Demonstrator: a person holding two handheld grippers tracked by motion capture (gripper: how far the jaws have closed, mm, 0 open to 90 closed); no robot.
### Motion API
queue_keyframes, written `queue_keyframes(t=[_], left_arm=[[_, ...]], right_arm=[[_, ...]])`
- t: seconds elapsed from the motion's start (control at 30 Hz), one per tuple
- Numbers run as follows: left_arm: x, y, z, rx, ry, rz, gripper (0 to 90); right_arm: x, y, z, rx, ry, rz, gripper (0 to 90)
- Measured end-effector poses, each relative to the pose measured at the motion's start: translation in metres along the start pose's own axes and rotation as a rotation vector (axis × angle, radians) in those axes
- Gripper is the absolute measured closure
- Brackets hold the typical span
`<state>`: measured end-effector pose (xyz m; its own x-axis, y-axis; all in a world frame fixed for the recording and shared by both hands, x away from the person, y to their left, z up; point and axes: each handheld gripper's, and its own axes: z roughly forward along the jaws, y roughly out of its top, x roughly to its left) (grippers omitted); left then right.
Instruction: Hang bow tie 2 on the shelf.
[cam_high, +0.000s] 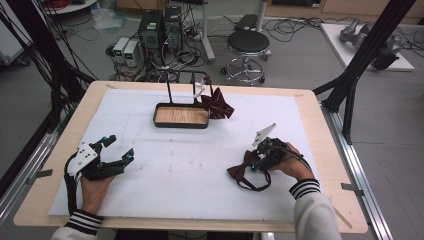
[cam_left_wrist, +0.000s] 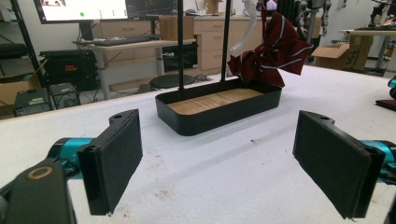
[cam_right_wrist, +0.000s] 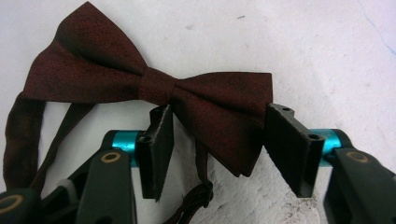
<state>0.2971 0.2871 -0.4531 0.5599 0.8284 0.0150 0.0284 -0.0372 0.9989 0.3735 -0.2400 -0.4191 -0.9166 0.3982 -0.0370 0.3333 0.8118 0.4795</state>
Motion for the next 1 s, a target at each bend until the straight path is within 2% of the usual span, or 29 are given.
queue_keyframes(t=[0.27, 0.3, 0.53, 0.7, 0.9, 1.0], left_arm=[[0.0, 0.0, 0.0, 0.0, 0.0, 0.0, 16.0], [0.0, 0.0, 0.0, 0.0, 0.0, 0.0, 16.0], [-0.0001, 0.0, 0.0, 0.0, 0.0, 0.0, 16.0], [0.0, 0.0, 0.0, 0.0, 0.0, 0.0, 16.0], [0.0, 0.0, -0.0001, 0.0, 0.0, 0.001, 16.0], [0.0001, 0.0001, -0.0001, 0.001, -0.002, 0.003, 16.0]], right_arm=[[0.0004, 0.001, 0.0008, 0.016, -0.004, -0.014, 57.7], [0.0007, 0.0013, 0.0009, 0.016, -0.004, -0.007, 61.0], [-0.0003, 0.0012, 0.001, 0.014, -0.006, 0.032, 66.8], [0.001, 0.0033, 0.0012, 0.025, -0.024, 0.045, 79.2], [0.0008, 0.0038, 0.0012, 0.026, -0.027, 0.086, 81.2], [0.0006, 0.0042, 0.0012, 0.025, -0.033, 0.086, 82.6]])
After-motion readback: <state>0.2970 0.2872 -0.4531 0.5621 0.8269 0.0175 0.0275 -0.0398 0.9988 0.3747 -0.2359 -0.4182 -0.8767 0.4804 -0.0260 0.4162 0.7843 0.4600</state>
